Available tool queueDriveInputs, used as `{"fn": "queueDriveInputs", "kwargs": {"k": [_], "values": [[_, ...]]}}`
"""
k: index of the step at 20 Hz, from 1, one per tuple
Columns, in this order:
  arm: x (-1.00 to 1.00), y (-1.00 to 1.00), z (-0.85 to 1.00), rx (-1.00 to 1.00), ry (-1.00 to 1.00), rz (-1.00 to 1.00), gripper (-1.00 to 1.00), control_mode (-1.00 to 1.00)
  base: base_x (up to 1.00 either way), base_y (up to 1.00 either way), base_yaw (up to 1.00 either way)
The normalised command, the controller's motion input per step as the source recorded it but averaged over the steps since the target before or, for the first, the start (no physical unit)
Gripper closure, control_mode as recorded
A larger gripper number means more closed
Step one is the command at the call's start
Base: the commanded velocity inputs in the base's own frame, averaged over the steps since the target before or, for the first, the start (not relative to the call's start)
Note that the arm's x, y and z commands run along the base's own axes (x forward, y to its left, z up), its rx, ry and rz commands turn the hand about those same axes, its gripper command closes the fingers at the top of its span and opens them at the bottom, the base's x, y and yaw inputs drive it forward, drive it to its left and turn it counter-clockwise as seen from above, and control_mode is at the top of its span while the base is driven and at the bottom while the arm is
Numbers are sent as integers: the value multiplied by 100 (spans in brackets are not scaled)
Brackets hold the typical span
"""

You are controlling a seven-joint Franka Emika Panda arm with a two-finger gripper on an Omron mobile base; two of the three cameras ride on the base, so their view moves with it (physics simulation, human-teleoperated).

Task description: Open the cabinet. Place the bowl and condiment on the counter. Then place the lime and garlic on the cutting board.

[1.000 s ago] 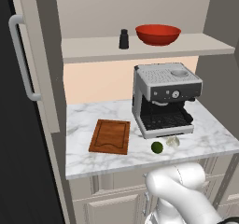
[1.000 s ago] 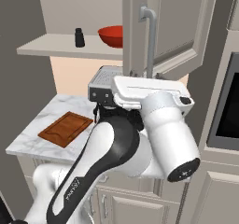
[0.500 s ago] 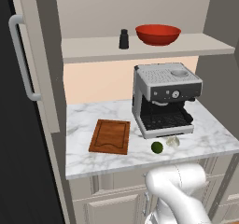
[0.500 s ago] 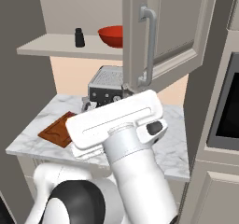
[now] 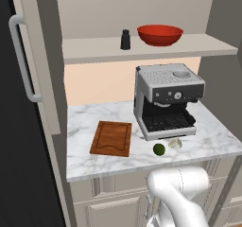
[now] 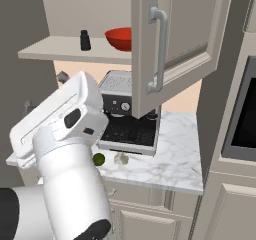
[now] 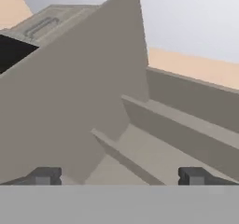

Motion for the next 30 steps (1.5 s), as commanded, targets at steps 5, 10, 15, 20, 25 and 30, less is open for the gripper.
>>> {"fn": "queueDriveInputs", "kwargs": {"k": [5,10,15,20,25,30], "values": [[42,100,-1,-48,-2,-39,-100,-100,0,0,0],[68,44,-1,-50,0,-68,-100,-100,0,0,0],[51,2,0,-45,5,-78,-100,-100,0,0,0],[17,-15,0,-19,6,-65,-100,-100,0,0,0],[0,-16,0,7,-13,-24,-100,-100,0,0,0],[6,0,0,17,-27,-11,-100,-100,0,0,0]]}}
